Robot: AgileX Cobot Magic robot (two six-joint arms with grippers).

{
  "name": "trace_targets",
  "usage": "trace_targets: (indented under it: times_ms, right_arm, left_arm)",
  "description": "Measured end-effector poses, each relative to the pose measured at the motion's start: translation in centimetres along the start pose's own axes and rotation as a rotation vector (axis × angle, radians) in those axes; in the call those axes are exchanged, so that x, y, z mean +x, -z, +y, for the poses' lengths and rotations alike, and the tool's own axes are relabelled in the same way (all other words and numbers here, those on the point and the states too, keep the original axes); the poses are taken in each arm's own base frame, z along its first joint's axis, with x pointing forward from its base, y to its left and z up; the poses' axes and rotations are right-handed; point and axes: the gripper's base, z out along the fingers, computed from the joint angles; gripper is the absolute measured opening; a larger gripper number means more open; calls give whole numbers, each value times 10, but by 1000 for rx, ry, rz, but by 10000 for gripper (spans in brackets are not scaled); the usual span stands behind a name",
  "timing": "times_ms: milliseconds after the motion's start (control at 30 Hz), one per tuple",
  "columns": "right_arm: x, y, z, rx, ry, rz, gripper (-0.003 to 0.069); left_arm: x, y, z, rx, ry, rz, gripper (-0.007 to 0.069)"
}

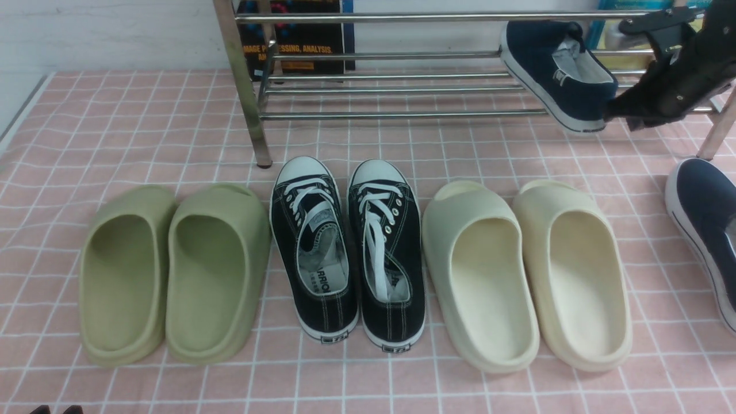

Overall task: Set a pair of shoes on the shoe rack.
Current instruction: Use the right arm to put a shoe into the shoe rack, then use the right arm to grab the shoe closest to it

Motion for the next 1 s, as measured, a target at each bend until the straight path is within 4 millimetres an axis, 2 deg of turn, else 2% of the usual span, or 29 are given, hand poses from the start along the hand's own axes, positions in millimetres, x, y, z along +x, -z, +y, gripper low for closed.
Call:
trace_targets:
  times_ms: [133,467,633,667,733,767,867,900,933,1000]
  right_arm:
    - [-4,0,8,-46,-51,-42,-17]
    - [1,5,12,-78,-54,35,0]
    - [-4,44,7,-32,15,61,62]
    - [-5,55,6,-24,25,68,87]
    - [-8,89,4,3,51,72,169]
    - [-9,92,3,5,51,71,176]
    - [-7,132,-3,36,56,44,297]
    - [-6,131,-3,36,55,50,304]
    - [2,143,-9,47,40,52,354]
    - [17,144,-17,57,9,97,400]
  left_arm:
    - [0,0,0,0,0,0,239]
    - [0,0,0,0,0,0,239]
    - [0,0,0,0,0,0,239]
    - [0,0,0,0,0,0,239]
    - [0,0,0,0,0,0,239]
    - [0,0,0,0,0,0,239]
    - [0,0,0,0,0,0,239]
    - [0,0,0,0,0,0,239]
    - [0,0,0,0,0,0,239]
    - [0,0,0,0,0,0,239]
